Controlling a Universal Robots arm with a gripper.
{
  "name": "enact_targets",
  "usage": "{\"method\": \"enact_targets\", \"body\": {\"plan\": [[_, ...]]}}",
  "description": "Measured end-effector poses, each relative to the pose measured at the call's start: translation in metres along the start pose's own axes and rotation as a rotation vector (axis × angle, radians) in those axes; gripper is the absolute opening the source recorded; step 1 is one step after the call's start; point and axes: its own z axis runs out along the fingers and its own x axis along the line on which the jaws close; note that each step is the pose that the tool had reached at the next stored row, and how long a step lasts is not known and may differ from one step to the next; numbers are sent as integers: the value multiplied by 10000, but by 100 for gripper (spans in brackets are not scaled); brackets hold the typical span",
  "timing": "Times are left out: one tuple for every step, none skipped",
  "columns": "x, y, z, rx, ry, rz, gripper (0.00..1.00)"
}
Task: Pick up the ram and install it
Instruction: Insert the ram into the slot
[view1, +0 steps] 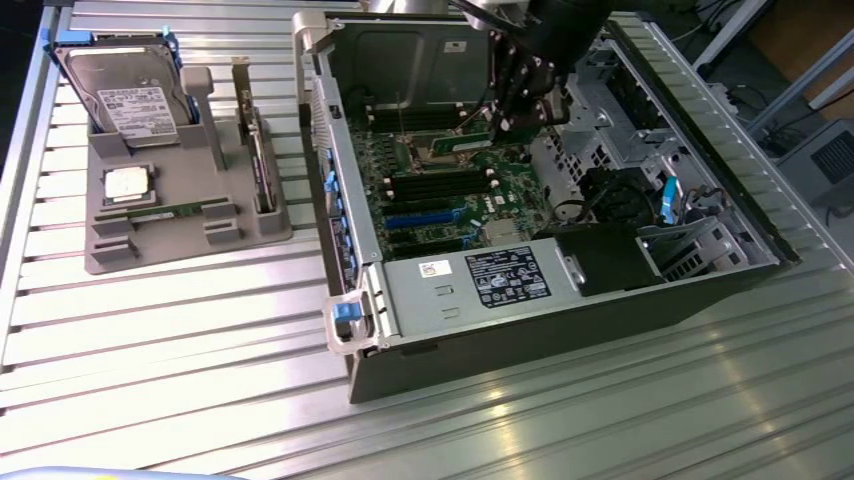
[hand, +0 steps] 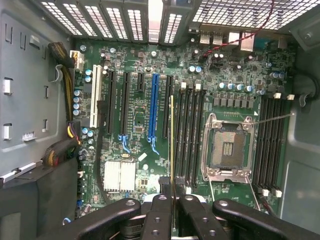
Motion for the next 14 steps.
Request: {"method": "enact_targets", "body": {"plan": [[0,0,2,0,0,0,12],[0,0,4,0,0,0,12],[0,0,8,0,0,0,12],[1,0,13,0,0,0,12],[1,0,16,0,0,0,12],[1,0,18,0,0,0,12],[1,0,21,0,0,0,12],[1,0,23,0,0,0,12],[1,0,26,0,0,0,12],[1,0,27,0,1,0,12],[1,0,30,0,1,0,12],[2,0,33,0,0,0,12],[2,0,36,0,1,0,12],[2,0,42,0,0,0,12]]}}
